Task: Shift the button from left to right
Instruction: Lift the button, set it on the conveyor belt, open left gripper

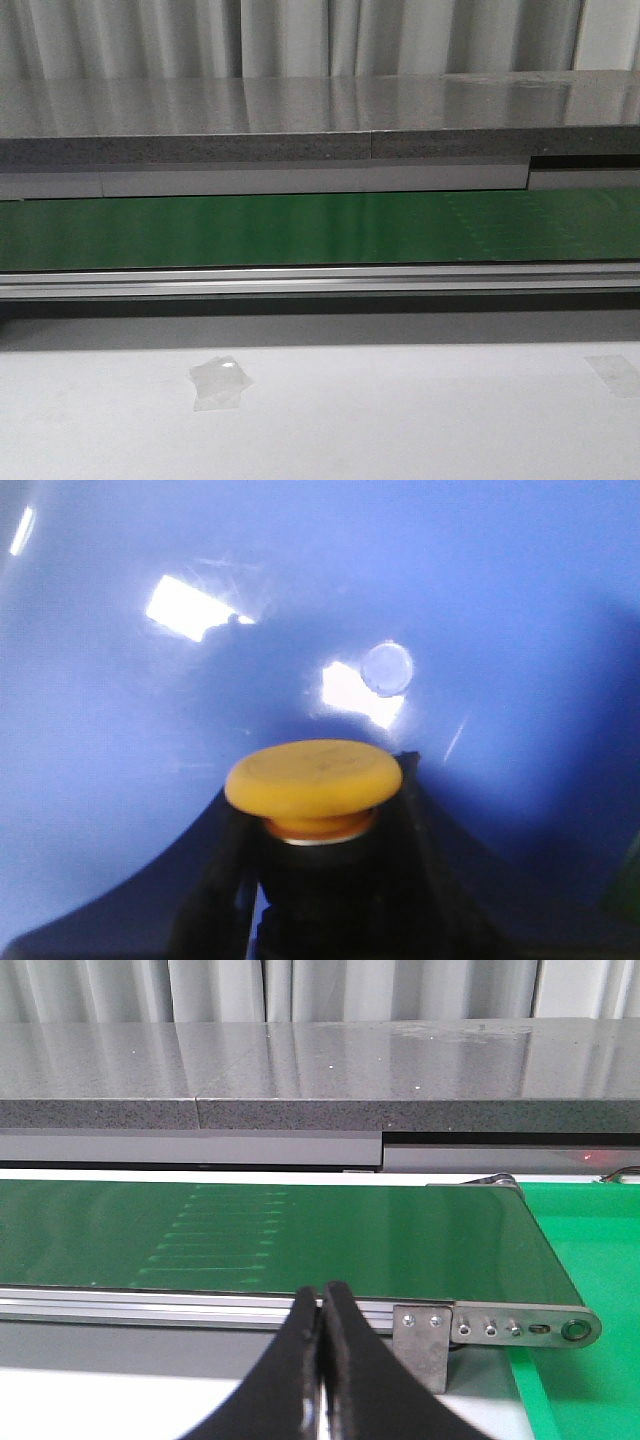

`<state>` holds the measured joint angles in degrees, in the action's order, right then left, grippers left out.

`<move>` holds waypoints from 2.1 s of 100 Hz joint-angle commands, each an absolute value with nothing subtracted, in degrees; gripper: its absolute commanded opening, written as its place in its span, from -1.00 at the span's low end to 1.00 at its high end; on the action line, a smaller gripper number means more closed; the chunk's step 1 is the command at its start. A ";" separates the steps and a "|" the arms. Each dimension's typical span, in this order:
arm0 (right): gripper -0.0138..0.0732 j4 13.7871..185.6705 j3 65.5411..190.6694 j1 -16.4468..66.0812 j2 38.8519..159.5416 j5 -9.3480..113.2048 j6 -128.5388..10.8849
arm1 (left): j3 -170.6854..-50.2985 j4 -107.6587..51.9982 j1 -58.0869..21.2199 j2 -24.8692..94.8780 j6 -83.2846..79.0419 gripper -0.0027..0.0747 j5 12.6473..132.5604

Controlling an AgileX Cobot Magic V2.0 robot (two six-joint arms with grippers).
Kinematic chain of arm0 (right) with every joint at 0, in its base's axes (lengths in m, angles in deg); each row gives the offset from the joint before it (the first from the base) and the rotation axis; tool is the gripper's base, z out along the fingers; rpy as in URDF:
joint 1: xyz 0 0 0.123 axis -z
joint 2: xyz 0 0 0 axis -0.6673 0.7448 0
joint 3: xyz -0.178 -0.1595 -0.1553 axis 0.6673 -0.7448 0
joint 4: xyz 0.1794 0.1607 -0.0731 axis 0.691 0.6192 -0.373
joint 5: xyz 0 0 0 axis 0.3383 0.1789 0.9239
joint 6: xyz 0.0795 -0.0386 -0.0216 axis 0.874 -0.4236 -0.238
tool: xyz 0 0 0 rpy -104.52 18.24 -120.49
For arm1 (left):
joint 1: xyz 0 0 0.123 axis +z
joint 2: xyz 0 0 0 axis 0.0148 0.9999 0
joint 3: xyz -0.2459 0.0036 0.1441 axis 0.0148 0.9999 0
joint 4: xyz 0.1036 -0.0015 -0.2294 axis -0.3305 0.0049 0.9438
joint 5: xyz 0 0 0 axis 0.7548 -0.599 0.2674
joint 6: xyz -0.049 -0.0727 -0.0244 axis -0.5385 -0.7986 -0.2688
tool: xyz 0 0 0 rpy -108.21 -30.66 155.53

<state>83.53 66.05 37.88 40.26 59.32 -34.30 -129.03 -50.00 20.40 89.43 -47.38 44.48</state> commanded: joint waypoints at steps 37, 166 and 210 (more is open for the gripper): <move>-0.83 83.63 66.99 38.18 39.08 63.94 -34.61 | -130.61 -48.59 18.65 74.87 -40.75 -0.94 39.35; -0.83 83.63 66.99 38.18 39.08 63.94 -34.61 | -130.61 -48.10 9.20 79.20 -37.25 0.43 38.20; -0.83 83.63 66.99 38.18 39.08 63.94 -34.61 | -125.82 -48.10 9.20 65.26 -37.25 0.59 43.44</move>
